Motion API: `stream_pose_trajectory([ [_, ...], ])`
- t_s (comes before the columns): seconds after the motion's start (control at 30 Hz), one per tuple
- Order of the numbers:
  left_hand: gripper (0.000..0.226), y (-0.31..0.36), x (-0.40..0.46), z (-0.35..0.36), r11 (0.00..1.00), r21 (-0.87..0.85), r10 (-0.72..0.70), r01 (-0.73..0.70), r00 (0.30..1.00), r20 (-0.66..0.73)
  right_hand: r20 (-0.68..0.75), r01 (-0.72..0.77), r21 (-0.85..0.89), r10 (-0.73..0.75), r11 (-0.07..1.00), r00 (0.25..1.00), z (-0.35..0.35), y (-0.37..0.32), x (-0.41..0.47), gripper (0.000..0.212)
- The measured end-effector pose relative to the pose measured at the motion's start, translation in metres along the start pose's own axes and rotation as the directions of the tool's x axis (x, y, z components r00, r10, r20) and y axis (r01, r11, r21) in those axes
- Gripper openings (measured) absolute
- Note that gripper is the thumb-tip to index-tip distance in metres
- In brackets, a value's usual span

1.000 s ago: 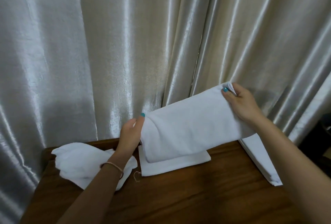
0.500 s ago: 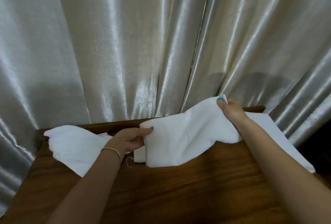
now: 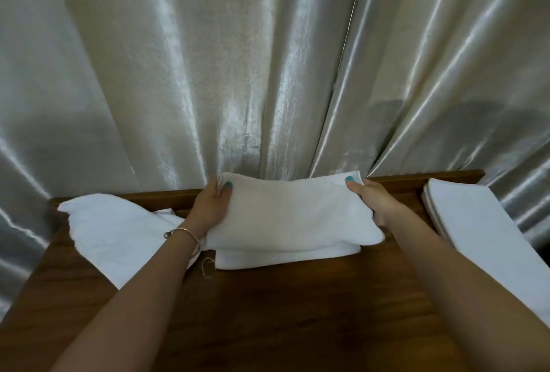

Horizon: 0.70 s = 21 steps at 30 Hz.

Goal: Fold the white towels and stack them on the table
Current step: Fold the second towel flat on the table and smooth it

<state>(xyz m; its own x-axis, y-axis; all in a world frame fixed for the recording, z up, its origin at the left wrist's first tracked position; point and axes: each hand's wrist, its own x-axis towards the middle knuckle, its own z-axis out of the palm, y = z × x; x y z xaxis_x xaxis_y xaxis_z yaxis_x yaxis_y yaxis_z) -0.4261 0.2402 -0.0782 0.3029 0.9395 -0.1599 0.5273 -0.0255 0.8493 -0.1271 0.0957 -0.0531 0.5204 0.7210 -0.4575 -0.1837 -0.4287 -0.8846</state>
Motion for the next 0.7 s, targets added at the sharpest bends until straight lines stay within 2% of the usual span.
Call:
stream_pose_trajectory([
  [0.03,0.033,-0.003,0.006,0.001,0.999,0.043,0.018,-0.018,1.0,0.007,0.052,-0.015,0.011,0.015,1.0,0.999,0.0,0.005,0.008,0.026],
  [0.1,0.042,-0.011,0.017,0.005,0.996,0.082,0.016,-0.016,1.0,0.004,0.161,-0.071,0.032,0.065,0.997,0.985,-0.004,0.017,0.024,0.027],
  [0.17,0.043,-0.02,0.025,0.007,0.998,0.046,-0.051,0.051,0.999,0.007,0.236,-0.131,0.081,0.108,0.988,0.966,-0.007,0.028,0.036,0.027],
  [0.23,0.035,-0.029,0.029,0.008,0.968,-0.129,-0.202,0.215,0.974,0.104,0.226,-0.115,0.081,0.094,0.99,0.97,-0.008,0.039,0.048,0.027],
  [0.3,0.028,-0.04,0.027,0.012,0.904,-0.256,-0.285,0.342,0.93,0.233,0.124,-0.044,0.0,0.044,0.999,0.991,-0.006,0.05,0.058,0.026],
  [0.4,0.022,-0.059,0.023,0.026,0.969,-0.134,-0.186,0.208,0.97,0.157,0.009,0.079,-0.207,-0.079,0.975,0.997,-0.001,0.064,0.07,0.02],
  [0.5,0.021,-0.072,0.02,0.04,0.992,0.061,-0.114,0.112,0.993,0.04,0.038,0.183,-0.451,-0.185,0.874,0.982,0.003,0.072,0.079,0.024],
  [0.6,0.015,-0.082,0.017,0.046,0.989,0.141,-0.049,0.05,0.999,-0.011,0.034,0.195,-0.597,-0.218,0.779,0.975,0.011,0.077,0.084,0.028],
  [0.7,0.016,-0.098,0.019,0.055,0.966,0.257,0.006,0.005,0.999,-0.041,-0.004,0.141,-0.71,-0.204,0.69,0.979,0.02,0.093,0.094,0.042],
])
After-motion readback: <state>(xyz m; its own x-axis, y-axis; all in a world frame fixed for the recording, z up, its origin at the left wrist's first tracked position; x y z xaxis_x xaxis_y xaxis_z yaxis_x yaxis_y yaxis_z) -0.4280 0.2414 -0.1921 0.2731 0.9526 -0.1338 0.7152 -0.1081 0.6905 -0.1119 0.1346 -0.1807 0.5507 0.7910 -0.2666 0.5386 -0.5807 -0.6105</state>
